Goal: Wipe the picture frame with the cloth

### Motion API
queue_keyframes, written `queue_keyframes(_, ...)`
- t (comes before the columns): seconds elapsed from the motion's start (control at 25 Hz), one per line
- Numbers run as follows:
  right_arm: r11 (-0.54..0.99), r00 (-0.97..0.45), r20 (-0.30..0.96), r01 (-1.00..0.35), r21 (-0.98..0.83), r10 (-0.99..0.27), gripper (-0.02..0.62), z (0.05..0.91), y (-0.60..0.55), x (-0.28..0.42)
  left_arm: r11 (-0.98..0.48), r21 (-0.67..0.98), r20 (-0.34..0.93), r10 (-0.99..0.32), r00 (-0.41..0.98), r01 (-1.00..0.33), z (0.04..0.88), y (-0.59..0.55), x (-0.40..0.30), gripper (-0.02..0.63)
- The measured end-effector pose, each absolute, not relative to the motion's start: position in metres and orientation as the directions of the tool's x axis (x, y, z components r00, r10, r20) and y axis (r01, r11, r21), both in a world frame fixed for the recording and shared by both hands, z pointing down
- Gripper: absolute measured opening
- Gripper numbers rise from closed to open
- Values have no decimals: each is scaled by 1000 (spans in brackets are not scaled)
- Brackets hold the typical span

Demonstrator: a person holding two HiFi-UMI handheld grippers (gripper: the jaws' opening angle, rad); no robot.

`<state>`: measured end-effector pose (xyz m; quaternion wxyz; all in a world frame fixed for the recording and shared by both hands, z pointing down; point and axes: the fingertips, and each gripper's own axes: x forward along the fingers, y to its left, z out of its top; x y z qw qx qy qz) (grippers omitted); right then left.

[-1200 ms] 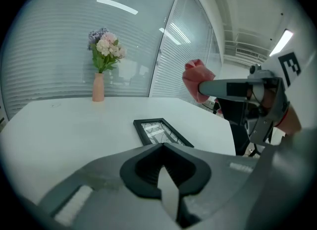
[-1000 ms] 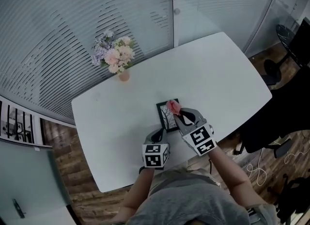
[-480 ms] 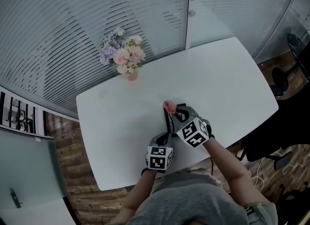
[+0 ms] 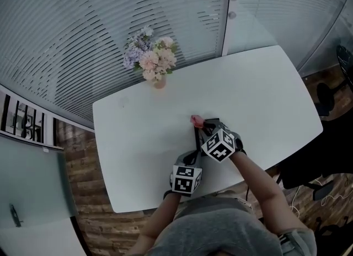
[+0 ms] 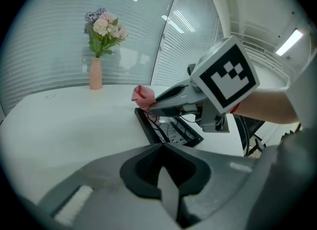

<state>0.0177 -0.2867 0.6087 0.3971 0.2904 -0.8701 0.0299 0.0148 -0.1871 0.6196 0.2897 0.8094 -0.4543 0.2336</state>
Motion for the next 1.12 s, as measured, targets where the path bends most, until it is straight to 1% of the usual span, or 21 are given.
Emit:
queue_keyframes(0.6,868,-508,765,-480,131,-396,43,621,-278,14,-426,248,641,-601,477,-870,622,-187,15,3)
queue_keyframes(1.12,876,-505,776,-467,122,-378,41,621,-251,17,-436,251,639,-596,486,-864,621,-188,16,3)
